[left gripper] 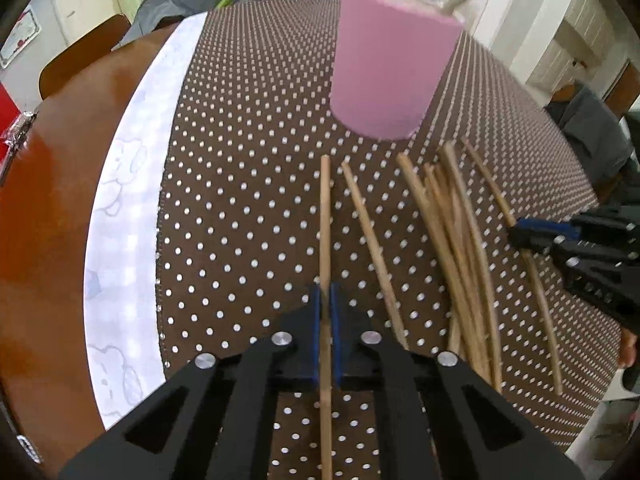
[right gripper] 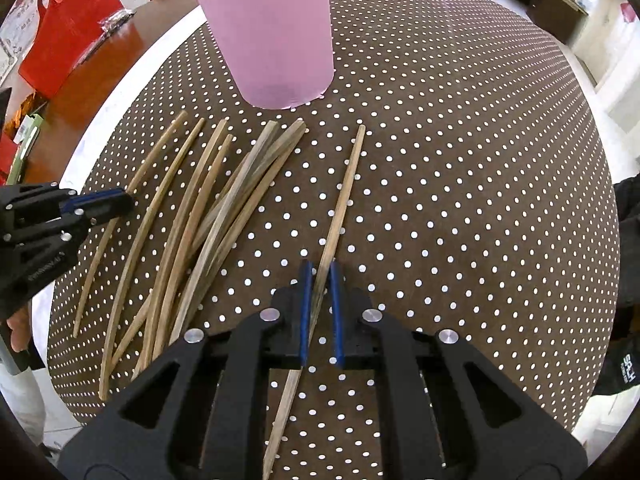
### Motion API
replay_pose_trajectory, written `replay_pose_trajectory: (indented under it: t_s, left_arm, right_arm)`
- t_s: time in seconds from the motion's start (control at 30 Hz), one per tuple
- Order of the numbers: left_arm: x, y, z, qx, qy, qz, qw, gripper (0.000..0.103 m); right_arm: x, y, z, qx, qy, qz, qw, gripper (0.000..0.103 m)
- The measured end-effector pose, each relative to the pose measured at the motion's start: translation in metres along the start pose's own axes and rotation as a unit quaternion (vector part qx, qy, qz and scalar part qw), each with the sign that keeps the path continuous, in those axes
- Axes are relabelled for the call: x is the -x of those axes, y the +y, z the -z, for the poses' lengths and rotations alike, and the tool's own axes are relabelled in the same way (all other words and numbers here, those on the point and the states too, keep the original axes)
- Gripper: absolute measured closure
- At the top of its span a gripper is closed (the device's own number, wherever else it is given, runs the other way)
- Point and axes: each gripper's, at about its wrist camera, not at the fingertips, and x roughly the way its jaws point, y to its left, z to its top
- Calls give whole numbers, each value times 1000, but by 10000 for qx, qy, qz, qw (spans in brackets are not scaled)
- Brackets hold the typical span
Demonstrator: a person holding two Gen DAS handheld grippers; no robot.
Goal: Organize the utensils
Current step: 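Grasp another chopstick with the right tool while the left tool grasps one too, then lift both held chopsticks upright and bring them above the pink cup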
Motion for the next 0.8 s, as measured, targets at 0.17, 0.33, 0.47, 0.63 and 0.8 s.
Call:
replay_pose_trajectory:
  t_s: [0.17,0.33,0.47,0.63,0.8]
  left_arm:
    - [21,4,-2,136,-517,91,9985,98]
    - [49,4,-10,325,-1166,276,9923,98]
    - [70,-2,-14,374,-1702,366,9840,98]
    - [96,-12,-15,503,-2497,458,9659,98]
    - [118,-27,-15,492,-3183,324,9462,98]
  right_arm:
    - [7,-17,16,-183,-310,-232,9991,97]
    - [27,-31,27,-502,-904,-542,9932,97]
    - [55,-41,33,-666,-1445,-829,9838,97]
    - [92,-55,42,-824,-2146,-1160,9663,97]
    - [120,-52,44,-756,-2757,-1338,9489,97]
